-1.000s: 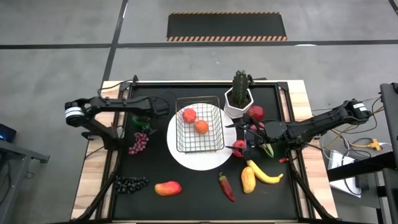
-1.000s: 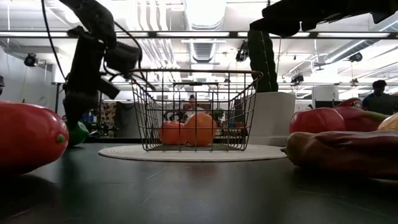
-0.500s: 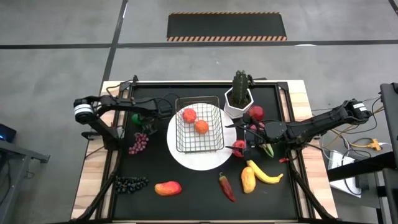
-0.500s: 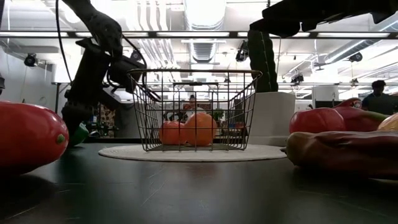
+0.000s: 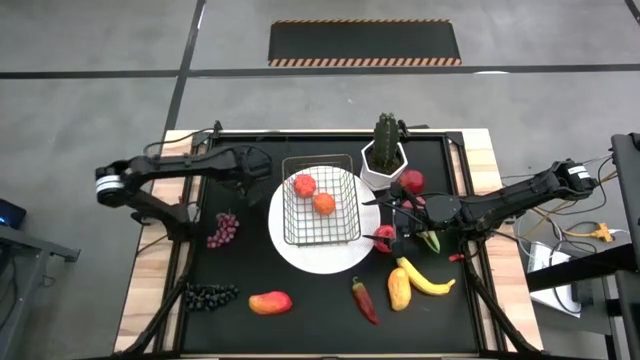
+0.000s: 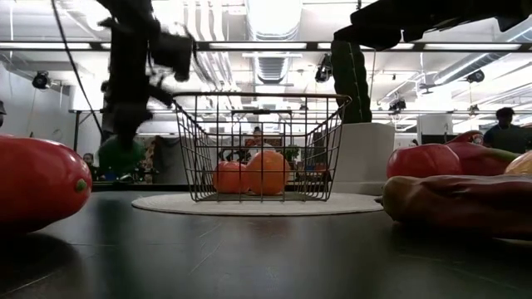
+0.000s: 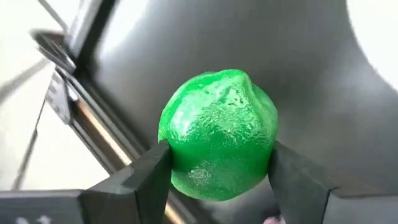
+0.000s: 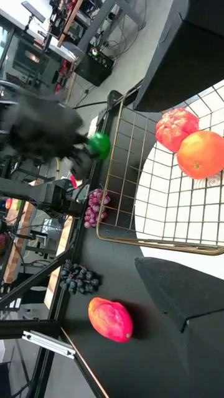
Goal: Build produce basket
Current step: Put the lime into the gold wire basket
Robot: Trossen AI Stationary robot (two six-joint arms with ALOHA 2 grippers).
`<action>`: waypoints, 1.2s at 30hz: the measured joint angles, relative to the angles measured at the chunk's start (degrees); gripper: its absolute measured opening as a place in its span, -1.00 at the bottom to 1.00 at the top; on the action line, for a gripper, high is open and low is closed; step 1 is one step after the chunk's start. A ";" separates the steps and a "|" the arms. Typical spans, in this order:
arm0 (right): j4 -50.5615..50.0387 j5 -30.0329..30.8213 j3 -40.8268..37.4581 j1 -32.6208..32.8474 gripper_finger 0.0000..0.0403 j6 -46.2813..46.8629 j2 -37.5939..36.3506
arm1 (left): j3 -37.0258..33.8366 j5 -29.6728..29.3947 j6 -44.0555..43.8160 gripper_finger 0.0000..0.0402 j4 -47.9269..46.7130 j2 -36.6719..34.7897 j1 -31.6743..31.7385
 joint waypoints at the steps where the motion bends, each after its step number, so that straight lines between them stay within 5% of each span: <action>1: -0.02 0.00 0.00 -0.01 0.90 -0.02 0.00 | 1.11 -0.49 -0.92 0.07 0.49 -1.54 -0.58; 5: -0.07 0.00 0.00 -0.01 0.89 -0.17 0.00 | 4.83 -1.13 -2.15 0.07 7.78 -7.73 -4.28; 13: -0.39 0.00 0.00 0.00 0.89 -0.20 0.02 | 4.82 2.53 2.49 0.07 41.38 -13.23 -16.44; 22: -0.87 0.00 0.00 0.01 0.90 0.02 0.02 | 4.54 -0.73 -1.75 0.07 58.70 -1.34 -23.32; 27: -1.07 0.00 0.00 0.01 0.89 -0.01 0.00 | 4.56 -5.59 -9.75 0.07 58.69 5.61 -21.72; 36: -0.90 0.00 0.00 0.01 0.89 -0.66 -0.11 | 4.56 -3.86 -14.94 0.07 67.96 14.18 -16.52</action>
